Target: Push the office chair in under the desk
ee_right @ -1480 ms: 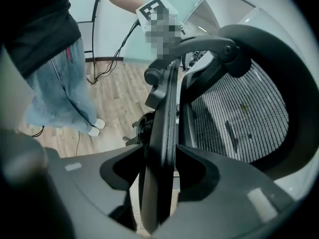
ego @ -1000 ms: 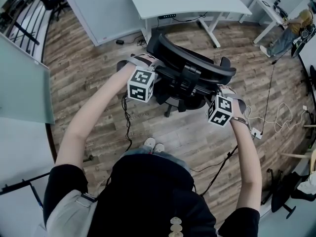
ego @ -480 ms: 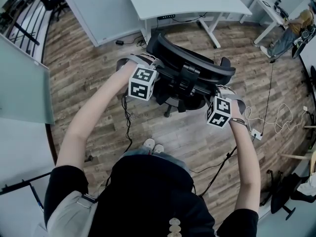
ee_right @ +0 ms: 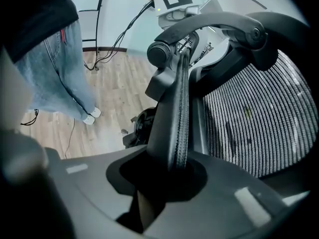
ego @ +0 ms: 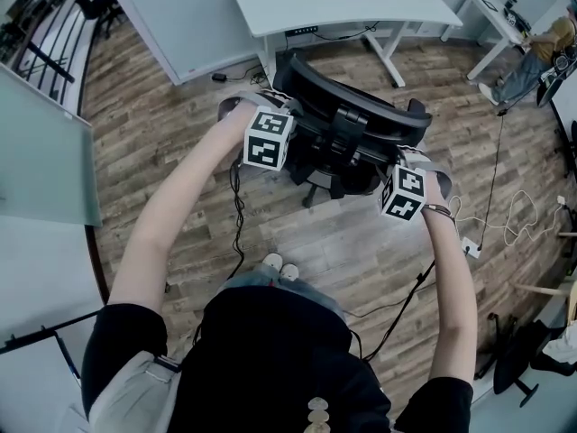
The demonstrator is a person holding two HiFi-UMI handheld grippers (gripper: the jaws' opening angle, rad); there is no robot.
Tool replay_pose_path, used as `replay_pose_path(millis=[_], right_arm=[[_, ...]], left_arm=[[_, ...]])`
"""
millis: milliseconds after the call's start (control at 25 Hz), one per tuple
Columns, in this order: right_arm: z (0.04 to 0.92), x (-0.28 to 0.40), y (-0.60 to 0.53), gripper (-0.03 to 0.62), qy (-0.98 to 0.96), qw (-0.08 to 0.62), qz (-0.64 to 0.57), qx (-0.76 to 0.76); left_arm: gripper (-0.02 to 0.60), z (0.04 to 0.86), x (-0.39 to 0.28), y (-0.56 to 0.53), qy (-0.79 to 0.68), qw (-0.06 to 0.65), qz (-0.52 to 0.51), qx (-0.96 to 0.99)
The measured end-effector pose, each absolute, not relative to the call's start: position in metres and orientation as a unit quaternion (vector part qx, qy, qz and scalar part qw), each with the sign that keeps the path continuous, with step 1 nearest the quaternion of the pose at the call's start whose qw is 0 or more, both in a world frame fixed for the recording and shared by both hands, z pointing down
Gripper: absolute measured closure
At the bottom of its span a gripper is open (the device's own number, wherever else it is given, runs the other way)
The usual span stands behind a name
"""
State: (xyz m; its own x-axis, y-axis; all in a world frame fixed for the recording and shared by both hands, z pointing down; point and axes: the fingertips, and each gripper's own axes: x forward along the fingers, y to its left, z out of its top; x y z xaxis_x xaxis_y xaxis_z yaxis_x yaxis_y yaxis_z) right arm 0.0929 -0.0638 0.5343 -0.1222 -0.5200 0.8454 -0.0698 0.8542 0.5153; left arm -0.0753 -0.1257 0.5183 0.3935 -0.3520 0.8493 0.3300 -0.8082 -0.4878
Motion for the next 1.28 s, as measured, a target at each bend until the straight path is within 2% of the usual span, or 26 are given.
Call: replay_pose_path(millis=[1120, 1280], right_arm=[[0.538, 0.131, -0.188, 0.53, -0.725, 0.632, -0.196, 0.191], [0.529, 0.151, -0.222, 0.53, -0.729, 0.629, -0.201, 0.182]], left_arm=[[0.433, 0.517, -0.046, -0.225, 0.052, 0.284, -0.559, -0.777], [0.433, 0.507, -0.025, -0.254, 0.058, 0.279, -0.56, -0.778]])
